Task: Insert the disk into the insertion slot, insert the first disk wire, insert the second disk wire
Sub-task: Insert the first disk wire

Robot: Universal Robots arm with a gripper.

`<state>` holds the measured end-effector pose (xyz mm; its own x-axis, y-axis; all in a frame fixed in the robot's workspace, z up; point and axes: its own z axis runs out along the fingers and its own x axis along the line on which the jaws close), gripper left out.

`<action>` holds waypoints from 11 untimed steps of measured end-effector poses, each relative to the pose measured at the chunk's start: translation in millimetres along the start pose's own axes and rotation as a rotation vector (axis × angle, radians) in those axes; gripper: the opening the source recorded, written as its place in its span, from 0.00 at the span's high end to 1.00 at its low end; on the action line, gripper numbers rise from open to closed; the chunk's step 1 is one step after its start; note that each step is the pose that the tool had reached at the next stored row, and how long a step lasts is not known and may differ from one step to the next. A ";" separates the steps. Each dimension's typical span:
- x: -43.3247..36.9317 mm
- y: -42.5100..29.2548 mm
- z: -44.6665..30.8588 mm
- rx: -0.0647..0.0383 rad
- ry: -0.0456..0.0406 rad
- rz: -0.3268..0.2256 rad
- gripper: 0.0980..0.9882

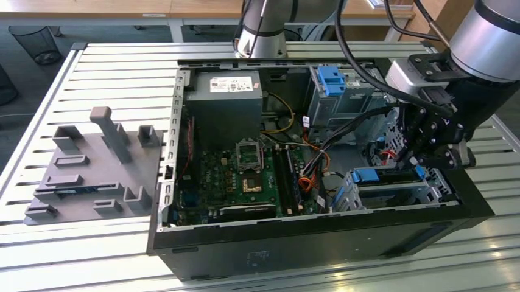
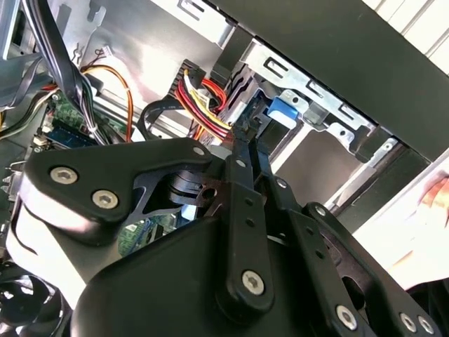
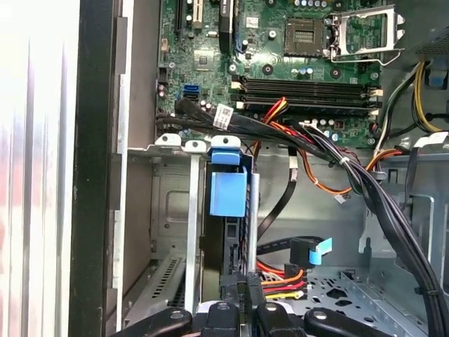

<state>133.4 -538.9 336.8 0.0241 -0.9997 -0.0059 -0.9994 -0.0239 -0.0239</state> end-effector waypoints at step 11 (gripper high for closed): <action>2.9 0.5 2.0 0.002 0.0003 0.009 0.93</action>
<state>133.0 -541.8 334.7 0.0148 -0.9999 -0.0058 -0.9995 -0.0147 -0.0262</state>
